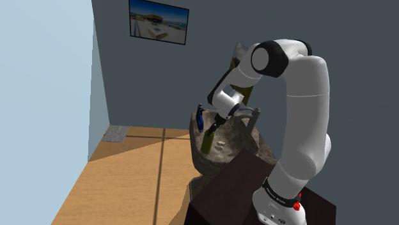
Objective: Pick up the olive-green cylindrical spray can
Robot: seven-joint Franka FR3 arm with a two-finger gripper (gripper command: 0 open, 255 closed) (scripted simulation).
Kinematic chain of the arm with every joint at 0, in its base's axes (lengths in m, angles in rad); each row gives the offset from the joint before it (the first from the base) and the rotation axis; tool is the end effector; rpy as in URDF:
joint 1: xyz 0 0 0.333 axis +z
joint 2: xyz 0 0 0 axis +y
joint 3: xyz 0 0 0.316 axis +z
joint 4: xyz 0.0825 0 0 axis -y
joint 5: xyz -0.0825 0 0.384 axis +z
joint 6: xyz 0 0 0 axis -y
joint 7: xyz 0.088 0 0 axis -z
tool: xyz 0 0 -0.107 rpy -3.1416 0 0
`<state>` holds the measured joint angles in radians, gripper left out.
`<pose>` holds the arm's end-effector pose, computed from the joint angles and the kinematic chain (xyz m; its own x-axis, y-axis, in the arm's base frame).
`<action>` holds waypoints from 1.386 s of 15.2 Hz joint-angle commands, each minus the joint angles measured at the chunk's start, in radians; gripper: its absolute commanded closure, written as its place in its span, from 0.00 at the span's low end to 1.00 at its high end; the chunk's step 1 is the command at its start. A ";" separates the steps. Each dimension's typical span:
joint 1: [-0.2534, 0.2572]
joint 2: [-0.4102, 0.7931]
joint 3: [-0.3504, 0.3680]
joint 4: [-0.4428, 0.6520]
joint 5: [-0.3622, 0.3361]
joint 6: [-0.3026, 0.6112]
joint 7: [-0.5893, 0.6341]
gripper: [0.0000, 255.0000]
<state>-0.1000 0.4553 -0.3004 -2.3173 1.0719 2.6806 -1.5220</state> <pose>0.4420 -0.2282 0.1456 0.9557 0.1400 0.2588 0.1850 -0.9698 -0.1587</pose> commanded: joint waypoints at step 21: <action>0.066 -0.155 -0.091 -0.059 -0.190 -0.053 0.168 1.00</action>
<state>-0.0408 0.3160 -0.3821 -2.3726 0.9043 2.6335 -1.3744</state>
